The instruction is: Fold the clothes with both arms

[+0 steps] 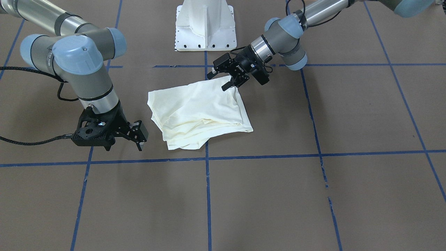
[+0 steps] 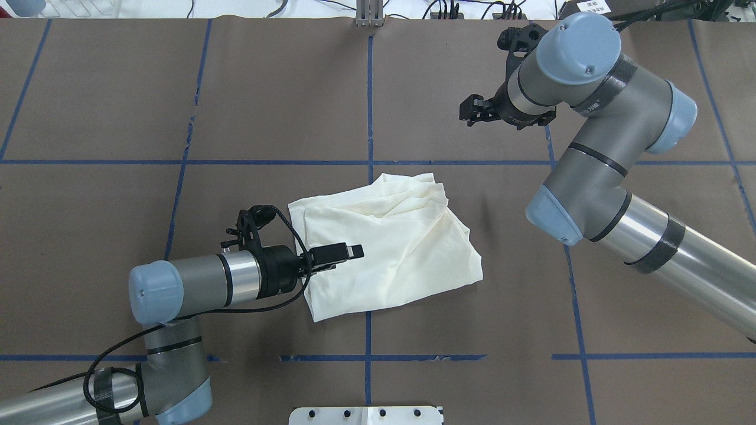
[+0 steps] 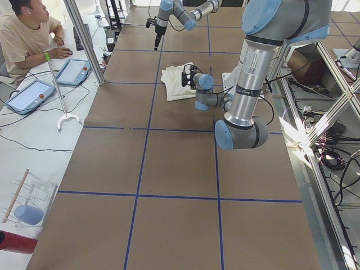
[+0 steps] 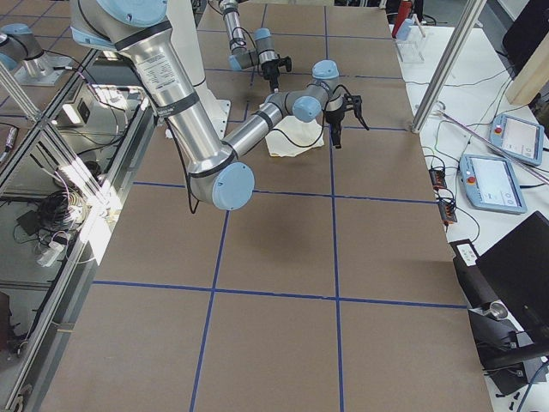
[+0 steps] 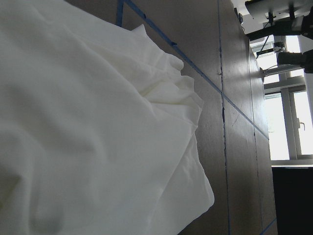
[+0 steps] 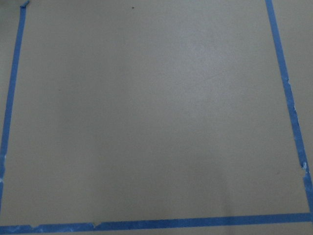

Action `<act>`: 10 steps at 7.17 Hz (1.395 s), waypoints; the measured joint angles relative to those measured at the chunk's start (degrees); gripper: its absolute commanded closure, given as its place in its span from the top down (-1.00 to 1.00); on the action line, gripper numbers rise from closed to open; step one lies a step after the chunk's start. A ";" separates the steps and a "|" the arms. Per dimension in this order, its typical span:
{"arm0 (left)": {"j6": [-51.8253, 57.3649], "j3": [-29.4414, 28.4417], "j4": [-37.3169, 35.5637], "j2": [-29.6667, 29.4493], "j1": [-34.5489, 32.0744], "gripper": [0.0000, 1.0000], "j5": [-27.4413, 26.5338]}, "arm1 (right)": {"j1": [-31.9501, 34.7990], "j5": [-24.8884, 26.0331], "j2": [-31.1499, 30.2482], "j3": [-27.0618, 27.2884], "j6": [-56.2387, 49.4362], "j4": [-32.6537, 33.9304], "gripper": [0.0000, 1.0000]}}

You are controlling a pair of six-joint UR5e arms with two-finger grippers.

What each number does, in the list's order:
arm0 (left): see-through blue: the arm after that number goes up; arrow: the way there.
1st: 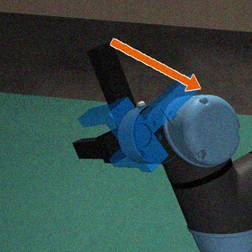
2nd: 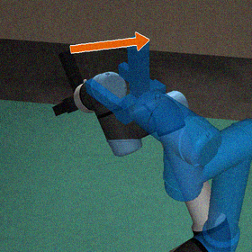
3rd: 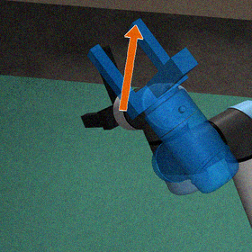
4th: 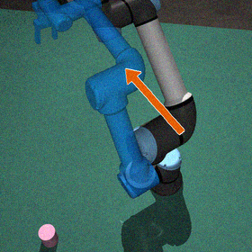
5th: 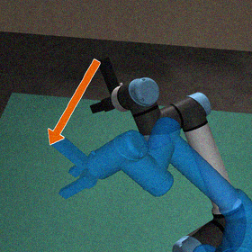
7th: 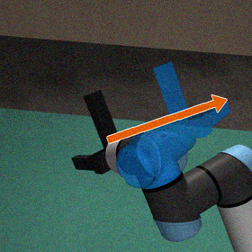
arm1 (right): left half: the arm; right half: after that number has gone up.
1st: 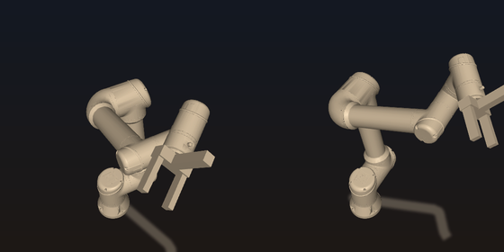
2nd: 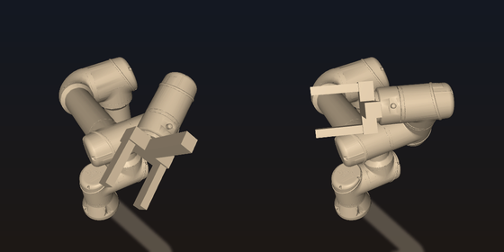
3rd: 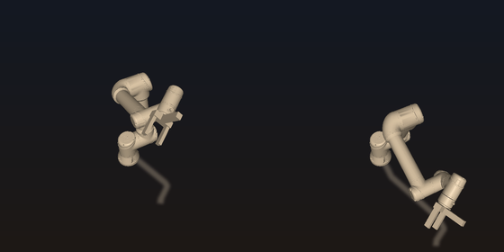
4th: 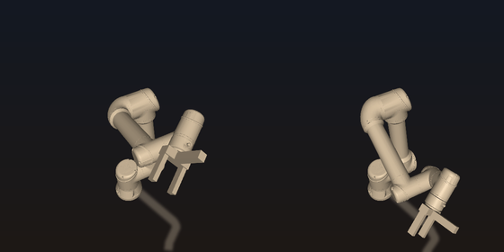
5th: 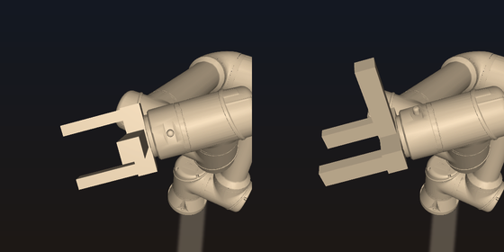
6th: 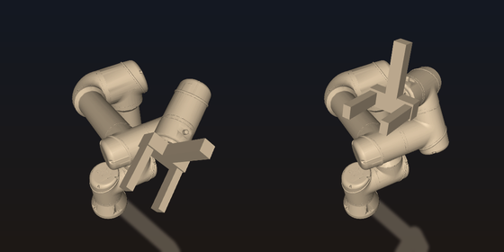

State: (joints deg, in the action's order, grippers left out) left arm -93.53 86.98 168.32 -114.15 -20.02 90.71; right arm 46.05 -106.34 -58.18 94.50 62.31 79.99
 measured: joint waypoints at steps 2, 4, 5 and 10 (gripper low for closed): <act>0.09 -1.02 -1.64 -0.10 -1.70 1.00 0.73 | -0.03 -0.01 -0.09 -0.01 0.00 -0.01 1.00; 0.13 -1.93 -2.09 -0.21 -1.46 1.00 1.12 | -0.04 0.05 -0.27 0.09 0.00 -0.01 1.00; 0.17 -2.24 -2.50 -0.03 -1.33 1.00 1.33 | -0.04 0.07 -0.39 0.22 0.00 -0.01 1.00; 0.81 -1.59 -7.98 -0.34 -1.33 1.00 2.30 | -0.08 0.15 -1.03 0.93 0.09 -0.01 1.00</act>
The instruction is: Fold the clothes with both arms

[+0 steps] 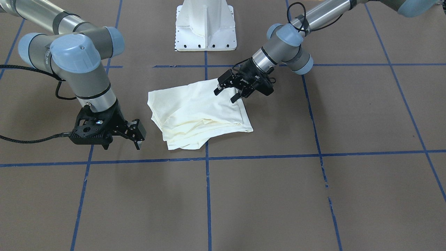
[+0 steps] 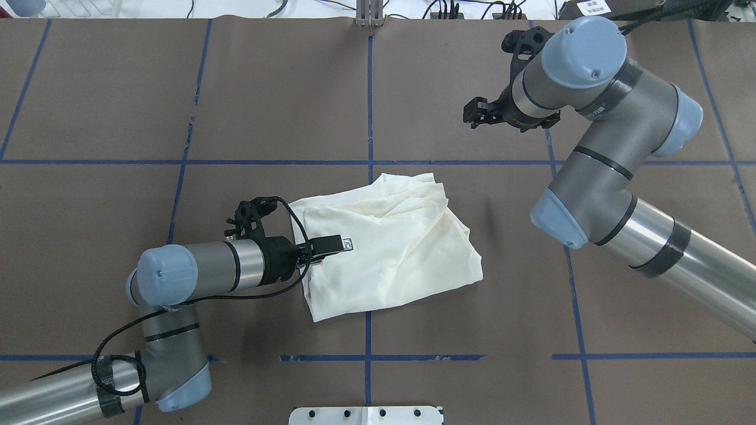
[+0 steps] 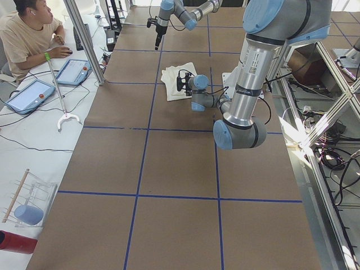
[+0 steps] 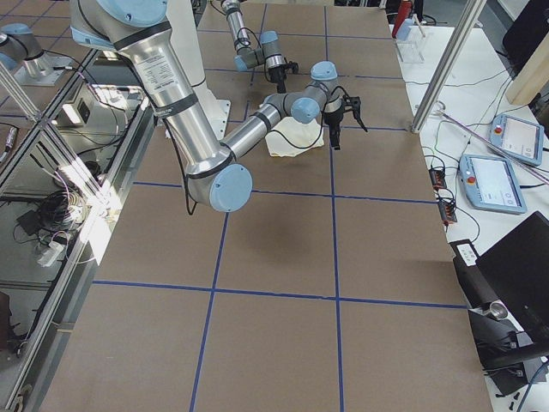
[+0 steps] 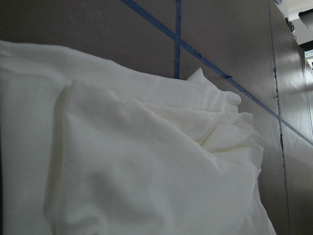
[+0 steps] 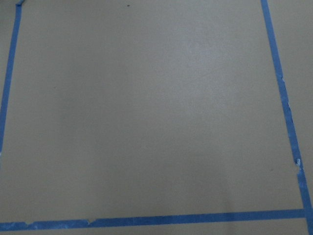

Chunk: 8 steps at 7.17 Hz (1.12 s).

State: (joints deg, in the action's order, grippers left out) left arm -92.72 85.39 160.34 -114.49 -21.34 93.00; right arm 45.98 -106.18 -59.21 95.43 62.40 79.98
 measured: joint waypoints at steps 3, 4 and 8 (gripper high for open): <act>2.71 2.45 -5.13 0.12 -0.50 1.00 2.64 | -0.01 -0.03 -0.22 0.27 0.00 0.00 1.00; 5.56 6.18 -11.15 0.25 -1.01 1.00 4.01 | -0.01 -0.15 -0.25 0.54 0.00 0.02 1.00; 20.38 23.41 -47.67 0.03 -3.76 1.00 7.15 | -0.01 -0.45 -1.81 1.85 -0.29 0.11 1.00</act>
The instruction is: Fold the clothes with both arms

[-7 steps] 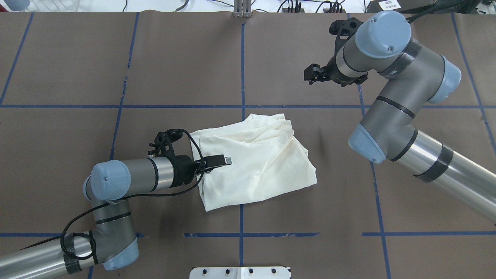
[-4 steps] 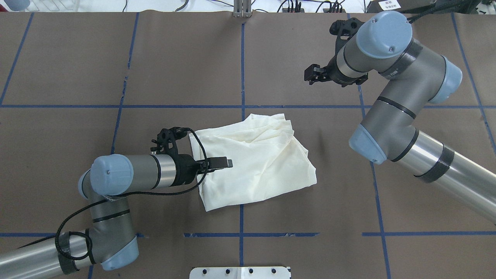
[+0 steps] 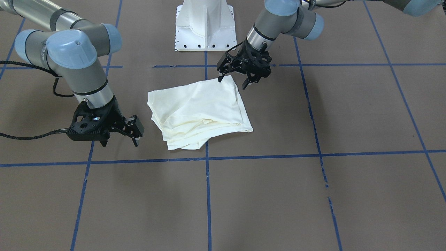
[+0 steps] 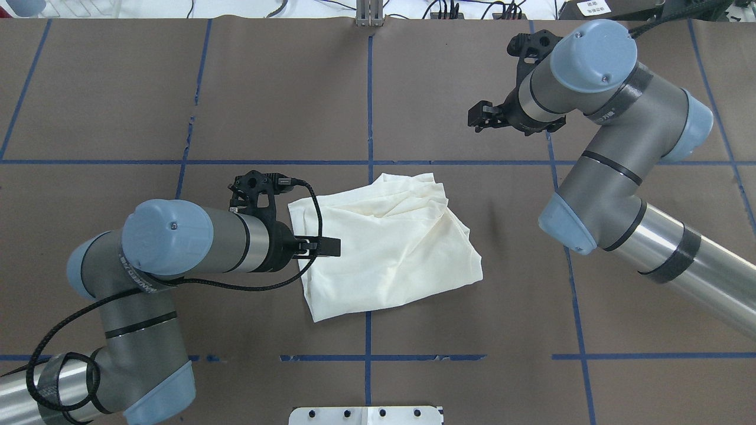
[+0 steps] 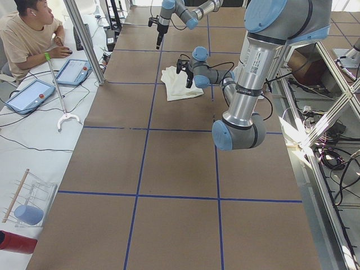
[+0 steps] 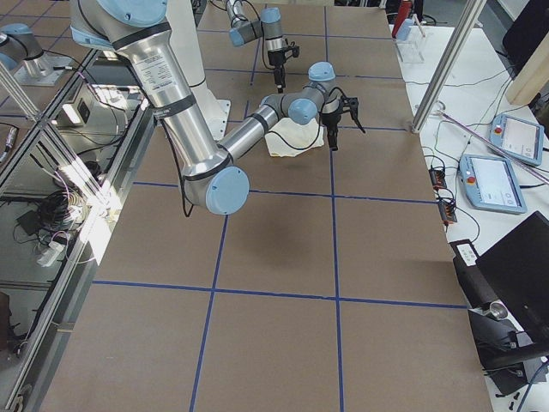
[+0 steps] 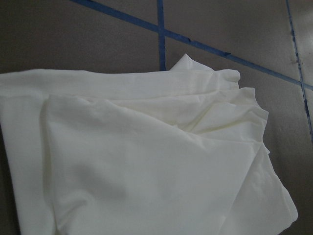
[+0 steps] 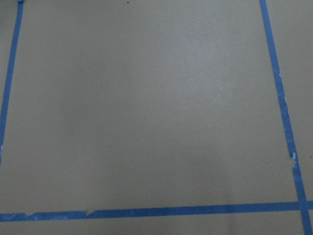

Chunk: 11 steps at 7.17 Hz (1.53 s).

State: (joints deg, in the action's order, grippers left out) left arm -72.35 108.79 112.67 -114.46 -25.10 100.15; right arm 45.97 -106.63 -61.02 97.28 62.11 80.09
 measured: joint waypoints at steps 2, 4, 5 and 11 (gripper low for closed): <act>10.39 2.75 -7.62 0.28 -3.14 1.00 0.12 | 0.43 -1.64 -2.44 1.86 -3.68 0.55 1.00; 16.96 4.02 -8.72 1.39 -6.39 1.00 0.31 | 4.64 -6.86 -9.60 6.16 -12.70 0.73 1.00; 20.90 5.15 -8.87 2.93 -8.79 1.00 1.45 | 8.31 -9.68 -13.84 7.64 -19.06 0.57 1.00; 66.62 8.06 -9.18 23.82 -42.94 1.00 23.13 | 33.06 -21.95 -41.70 9.38 -52.34 0.52 1.00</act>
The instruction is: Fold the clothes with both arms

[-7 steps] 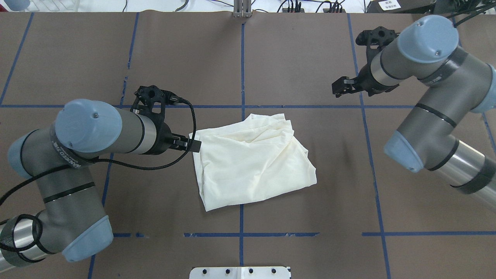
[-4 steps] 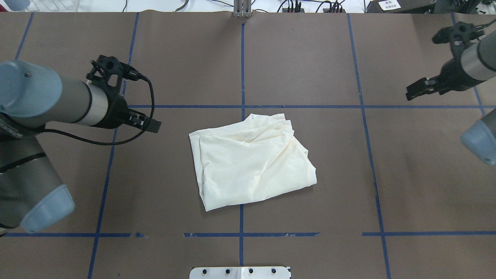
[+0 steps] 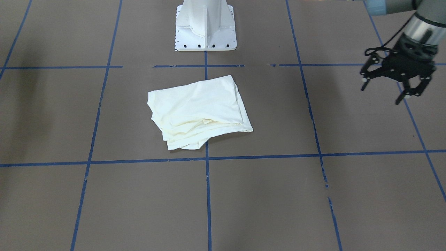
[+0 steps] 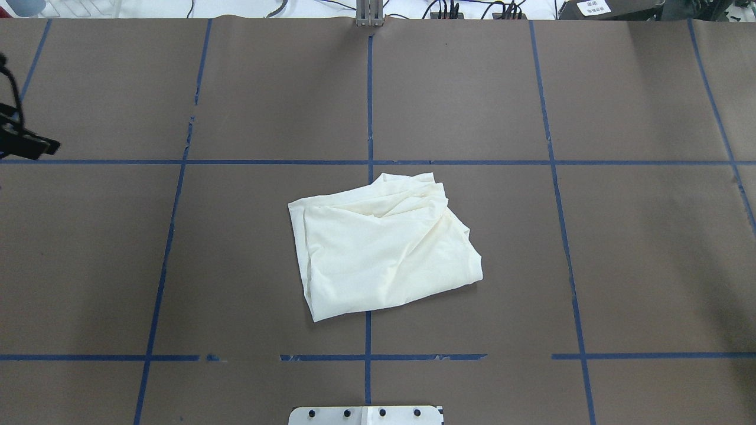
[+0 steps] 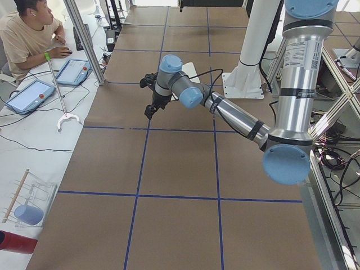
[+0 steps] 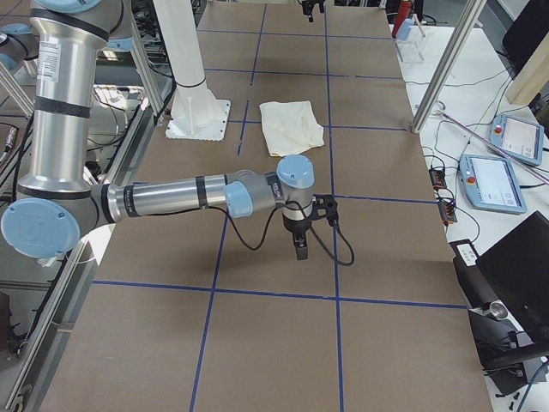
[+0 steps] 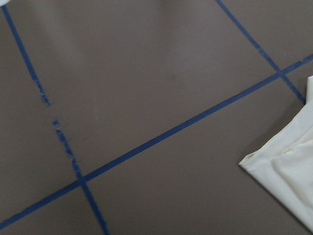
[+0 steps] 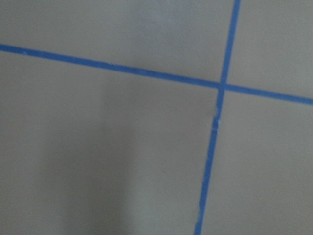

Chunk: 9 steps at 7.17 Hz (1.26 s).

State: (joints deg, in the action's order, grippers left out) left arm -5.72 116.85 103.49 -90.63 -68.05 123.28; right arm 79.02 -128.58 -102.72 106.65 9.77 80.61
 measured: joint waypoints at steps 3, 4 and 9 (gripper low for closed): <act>6.17 -6.78 -0.23 6.96 -11.94 1.00 5.89 | 5.29 -3.89 -7.82 -3.15 -4.01 -0.16 1.00; 7.26 -9.34 -1.27 7.87 -14.42 1.00 8.69 | 8.15 -6.24 -8.47 -3.22 -6.42 0.71 1.00; 14.01 -11.91 -17.45 8.69 -22.21 1.00 10.97 | 14.92 -4.83 1.69 -3.34 -16.00 18.38 1.00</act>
State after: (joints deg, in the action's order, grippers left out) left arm 8.29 104.94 86.03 -81.94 -90.26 134.25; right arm 93.95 -133.41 -101.03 103.31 -6.23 98.99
